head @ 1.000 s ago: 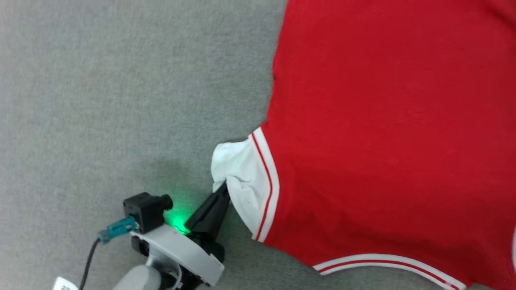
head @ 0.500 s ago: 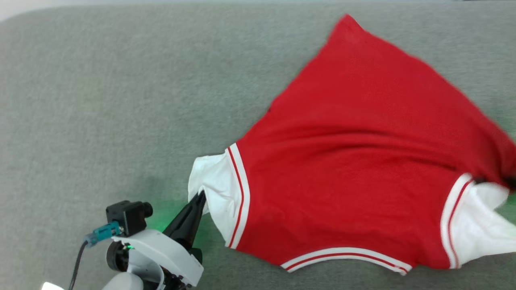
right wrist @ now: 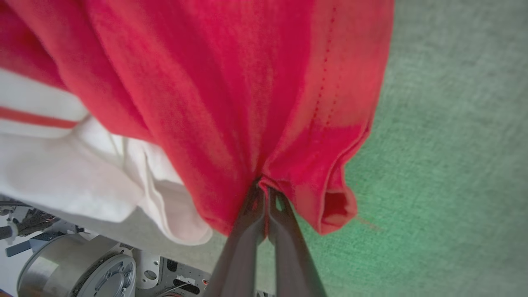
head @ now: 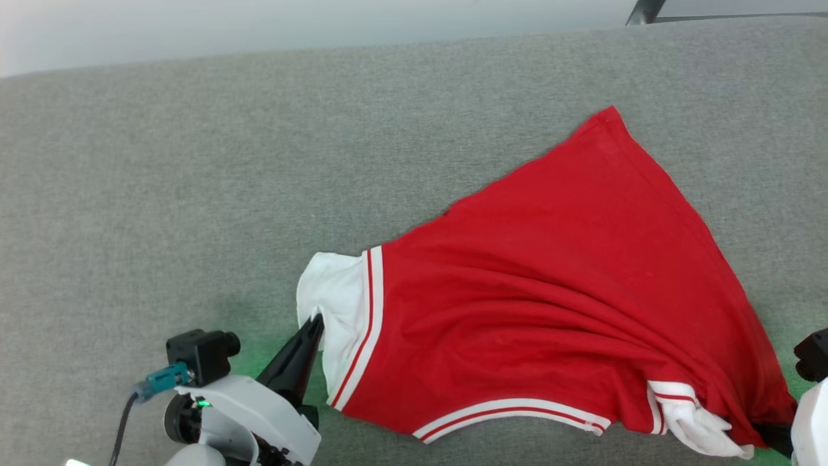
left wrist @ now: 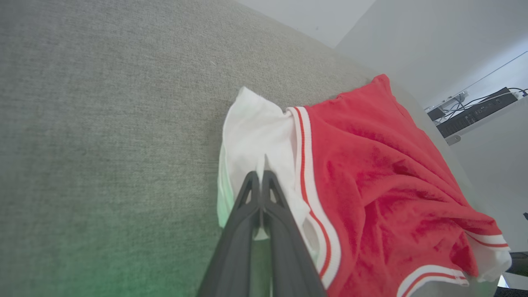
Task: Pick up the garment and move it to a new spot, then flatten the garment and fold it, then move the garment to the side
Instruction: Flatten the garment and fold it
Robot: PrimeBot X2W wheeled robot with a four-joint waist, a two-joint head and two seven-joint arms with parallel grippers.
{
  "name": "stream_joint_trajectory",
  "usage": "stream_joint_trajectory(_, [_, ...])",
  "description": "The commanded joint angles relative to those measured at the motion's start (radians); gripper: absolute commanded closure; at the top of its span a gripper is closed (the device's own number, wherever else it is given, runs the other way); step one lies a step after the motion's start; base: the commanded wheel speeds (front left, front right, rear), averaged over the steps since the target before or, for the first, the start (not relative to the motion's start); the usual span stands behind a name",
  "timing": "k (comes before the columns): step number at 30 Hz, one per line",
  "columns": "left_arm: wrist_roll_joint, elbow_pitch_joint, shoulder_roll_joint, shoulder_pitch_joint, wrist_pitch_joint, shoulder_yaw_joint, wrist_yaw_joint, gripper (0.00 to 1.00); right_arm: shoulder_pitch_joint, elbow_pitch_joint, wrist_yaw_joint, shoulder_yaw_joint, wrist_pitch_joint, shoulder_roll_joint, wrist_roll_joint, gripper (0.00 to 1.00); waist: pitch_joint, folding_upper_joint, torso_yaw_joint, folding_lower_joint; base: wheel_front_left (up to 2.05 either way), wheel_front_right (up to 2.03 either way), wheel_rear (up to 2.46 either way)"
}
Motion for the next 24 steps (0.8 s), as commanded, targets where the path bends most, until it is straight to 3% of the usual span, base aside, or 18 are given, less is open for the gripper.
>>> stream_joint_trajectory(1, [0.004,0.0,0.002,0.004,0.0,-0.001,0.001,1.0,0.077,0.022,0.001,0.047,0.03,0.048,-0.017,1.0,-0.003,0.0,-0.005,0.0,0.0,0.0,0.0])
stream_joint_trajectory(2, [0.005,0.0,0.004,0.004,0.002,-0.002,0.002,1.0,0.079,0.021,0.001,0.028,0.022,0.059,-0.032,0.84,-0.004,0.0,-0.006,0.0,0.0,0.0,0.0])
stream_joint_trajectory(3, [0.006,0.0,0.005,0.004,0.004,-0.004,0.002,1.0,0.08,0.012,0.001,0.014,0.024,0.063,-0.047,0.59,-0.005,0.0,-0.007,0.0,0.0,0.0,0.0])
stream_joint_trajectory(4, [0.006,0.0,0.005,0.004,0.006,-0.005,0.003,1.0,0.078,0.002,0.001,-0.005,0.022,0.067,-0.061,0.14,-0.006,0.0,-0.007,0.0,0.0,0.0,0.0])
stream_joint_trajectory(5, [0.006,0.0,0.005,0.004,0.005,-0.006,0.003,1.0,0.073,-0.013,0.001,-0.03,0.017,0.069,-0.069,0.0,-0.008,0.0,-0.007,0.0,0.0,0.0,0.0])
stream_joint_trajectory(15, [0.011,-0.004,-0.01,-0.014,0.004,-0.025,-0.008,1.0,-0.034,-0.284,0.0,-0.303,0.147,-0.049,-0.062,0.0,0.006,0.0,0.031,0.0,0.0,0.0,0.0])
stream_joint_trajectory(19, [0.02,0.002,-0.024,-0.04,0.007,-0.04,-0.018,1.0,-0.19,-0.284,0.0,-0.343,0.19,-0.008,-0.11,0.0,0.037,0.0,0.064,0.0,0.0,0.0,0.0])
stream_joint_trajectory(24, [0.03,0.019,-0.05,-0.087,0.004,-0.056,-0.029,1.0,-0.425,-0.167,0.0,-0.248,0.15,0.074,-0.277,0.0,0.089,0.0,0.11,0.0,0.0,0.0,0.0])
